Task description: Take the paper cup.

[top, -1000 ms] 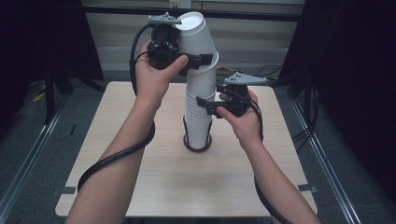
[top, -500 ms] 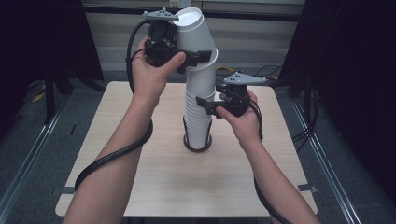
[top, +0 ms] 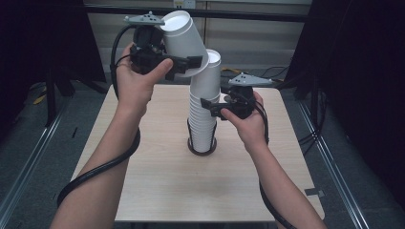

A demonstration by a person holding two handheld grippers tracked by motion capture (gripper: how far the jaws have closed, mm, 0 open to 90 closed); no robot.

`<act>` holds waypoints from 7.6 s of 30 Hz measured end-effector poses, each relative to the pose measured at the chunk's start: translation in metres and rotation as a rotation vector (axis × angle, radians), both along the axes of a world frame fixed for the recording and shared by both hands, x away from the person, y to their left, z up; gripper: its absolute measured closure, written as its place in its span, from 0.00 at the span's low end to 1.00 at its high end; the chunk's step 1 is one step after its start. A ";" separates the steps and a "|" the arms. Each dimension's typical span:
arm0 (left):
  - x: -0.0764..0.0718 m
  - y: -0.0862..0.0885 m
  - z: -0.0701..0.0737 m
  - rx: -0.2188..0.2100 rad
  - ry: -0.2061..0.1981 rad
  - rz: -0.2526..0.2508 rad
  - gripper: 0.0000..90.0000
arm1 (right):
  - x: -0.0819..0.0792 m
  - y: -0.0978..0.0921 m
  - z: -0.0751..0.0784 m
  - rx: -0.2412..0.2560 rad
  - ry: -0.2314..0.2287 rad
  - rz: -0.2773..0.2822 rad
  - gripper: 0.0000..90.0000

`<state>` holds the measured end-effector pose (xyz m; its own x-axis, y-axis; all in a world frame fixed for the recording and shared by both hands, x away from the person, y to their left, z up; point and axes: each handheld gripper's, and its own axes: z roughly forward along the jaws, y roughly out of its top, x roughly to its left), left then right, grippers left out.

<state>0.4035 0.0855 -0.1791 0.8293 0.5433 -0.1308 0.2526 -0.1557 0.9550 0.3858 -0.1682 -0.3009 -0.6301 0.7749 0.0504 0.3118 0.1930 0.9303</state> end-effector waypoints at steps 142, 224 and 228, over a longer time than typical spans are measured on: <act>-0.086 -0.080 -0.195 0.991 0.174 -0.470 0.19 | -0.090 -0.015 -0.083 -0.284 0.147 0.685 0.16; -0.084 -0.064 -0.196 0.729 0.186 -0.477 0.20 | -0.085 -0.040 -0.093 -0.284 0.240 0.535 0.25; -0.082 -0.060 -0.200 0.717 0.193 -0.480 0.20 | -0.084 -0.049 -0.093 -0.261 0.241 0.511 0.25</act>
